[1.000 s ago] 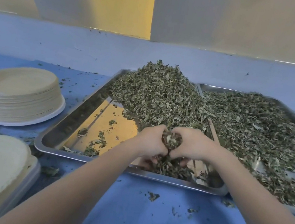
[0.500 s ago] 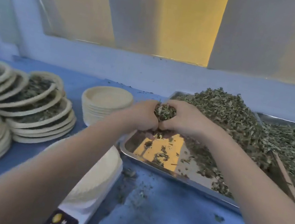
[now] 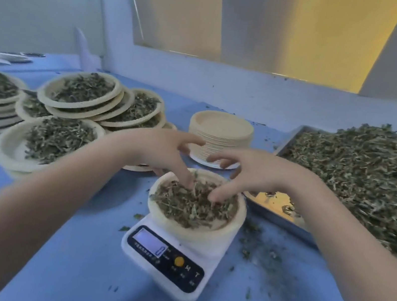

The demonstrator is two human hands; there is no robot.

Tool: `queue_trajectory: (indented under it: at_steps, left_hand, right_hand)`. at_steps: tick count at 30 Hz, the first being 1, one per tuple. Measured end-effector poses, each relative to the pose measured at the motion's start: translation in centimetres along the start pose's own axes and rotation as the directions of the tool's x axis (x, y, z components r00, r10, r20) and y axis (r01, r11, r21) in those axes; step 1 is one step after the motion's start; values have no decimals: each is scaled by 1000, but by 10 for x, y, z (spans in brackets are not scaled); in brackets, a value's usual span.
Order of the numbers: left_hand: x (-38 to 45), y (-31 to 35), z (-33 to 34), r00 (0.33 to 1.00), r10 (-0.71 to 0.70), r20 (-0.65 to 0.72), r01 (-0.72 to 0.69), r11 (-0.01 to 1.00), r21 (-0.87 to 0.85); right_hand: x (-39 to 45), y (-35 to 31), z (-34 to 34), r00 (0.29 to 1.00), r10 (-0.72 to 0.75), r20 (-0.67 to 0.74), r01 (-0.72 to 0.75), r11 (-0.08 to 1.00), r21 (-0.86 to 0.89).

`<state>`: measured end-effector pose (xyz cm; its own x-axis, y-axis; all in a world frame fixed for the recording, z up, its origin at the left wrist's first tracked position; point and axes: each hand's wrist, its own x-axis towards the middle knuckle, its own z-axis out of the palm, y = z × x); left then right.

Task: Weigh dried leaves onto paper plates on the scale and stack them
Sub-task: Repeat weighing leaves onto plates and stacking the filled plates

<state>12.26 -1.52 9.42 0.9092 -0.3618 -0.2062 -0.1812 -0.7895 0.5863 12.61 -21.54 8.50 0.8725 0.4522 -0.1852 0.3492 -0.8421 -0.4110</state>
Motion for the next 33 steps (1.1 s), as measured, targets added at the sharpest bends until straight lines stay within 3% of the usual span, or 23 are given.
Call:
queue_trajectory:
  at_steps: [4,9,15,23,25,28,30,33]
  left_hand:
    - [2,-14,12,964,103,-246,-129,987,-92]
    - [9,-29,46,917,139,-375,-273,902,-334]
    - [11,-36,58,856,195,-478,-373,874,-312]
    - [11,-42,67,811,198,-551,-352,916,-190]
    - [10,-45,68,808,198,-555,-318,939,-129]
    - [8,-56,65,855,104,-508,-160,985,-68]
    - [8,-62,66,901,-48,-431,-17,989,-144]
    - [10,-63,71,923,-141,-359,19,946,-322]
  right_hand:
    - [3,3,7,980,-45,-195,71,989,128]
    - [14,1,35,958,-74,-275,129,974,188]
    - [16,-11,40,924,-79,-374,132,984,117]
    - [4,-5,29,915,-88,-394,130,988,80]
    - [1,1,24,954,-63,-292,77,996,37]
    - [-2,15,21,999,40,23,-40,999,-36]
    - [-1,20,25,989,61,138,-51,996,-74]
    - [5,23,30,983,45,179,-47,999,6]
